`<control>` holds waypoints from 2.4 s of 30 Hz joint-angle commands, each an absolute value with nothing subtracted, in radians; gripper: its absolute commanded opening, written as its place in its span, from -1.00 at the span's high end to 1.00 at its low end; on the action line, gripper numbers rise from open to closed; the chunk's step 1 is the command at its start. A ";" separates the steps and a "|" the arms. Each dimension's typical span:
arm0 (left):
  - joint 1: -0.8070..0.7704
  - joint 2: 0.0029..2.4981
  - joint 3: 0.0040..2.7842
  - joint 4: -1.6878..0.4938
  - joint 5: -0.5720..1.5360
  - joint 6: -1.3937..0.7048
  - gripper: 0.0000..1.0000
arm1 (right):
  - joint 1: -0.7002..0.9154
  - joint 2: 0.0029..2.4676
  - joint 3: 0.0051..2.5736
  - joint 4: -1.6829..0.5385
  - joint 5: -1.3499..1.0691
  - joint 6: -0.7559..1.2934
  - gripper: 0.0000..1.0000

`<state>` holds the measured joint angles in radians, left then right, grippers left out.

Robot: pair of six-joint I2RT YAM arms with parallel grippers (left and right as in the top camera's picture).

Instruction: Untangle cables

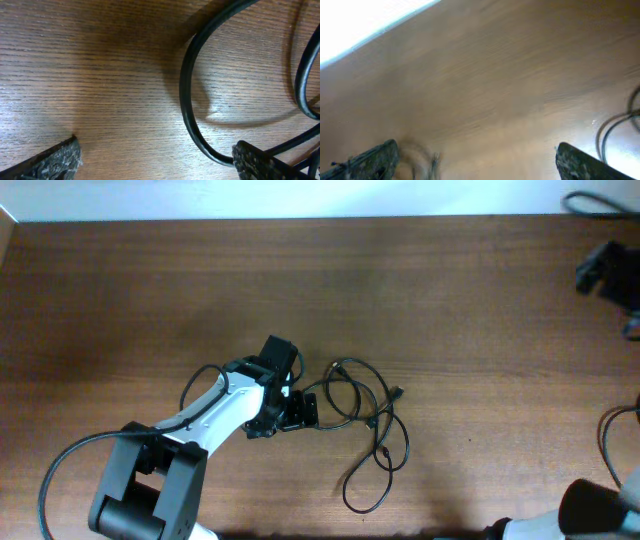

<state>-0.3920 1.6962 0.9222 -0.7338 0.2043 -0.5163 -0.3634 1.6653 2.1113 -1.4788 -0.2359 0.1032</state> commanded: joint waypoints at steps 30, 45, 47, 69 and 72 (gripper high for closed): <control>-0.390 1.712 0.900 -0.735 0.175 -0.499 -0.97 | 0.478 1.628 1.164 -1.241 -0.224 0.218 0.65; -0.390 1.712 0.900 -0.735 0.175 -0.499 -0.97 | 0.476 1.608 1.788 -1.538 -0.002 0.219 0.92; -0.390 1.712 0.900 -0.735 0.175 -0.500 -0.97 | 0.476 1.608 1.988 -1.570 0.012 0.219 0.92; -0.390 1.712 0.900 -0.798 0.149 -0.372 -0.97 | 0.476 1.609 2.514 -1.369 0.067 0.215 0.92; -0.390 1.712 0.900 -0.798 0.149 -0.372 -0.97 | 0.476 1.609 2.514 -1.388 0.096 0.215 0.92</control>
<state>-0.3920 1.6943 0.9161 -0.7998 0.1673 -0.4110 0.4728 1.6093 2.4969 -1.3800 0.0563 0.2134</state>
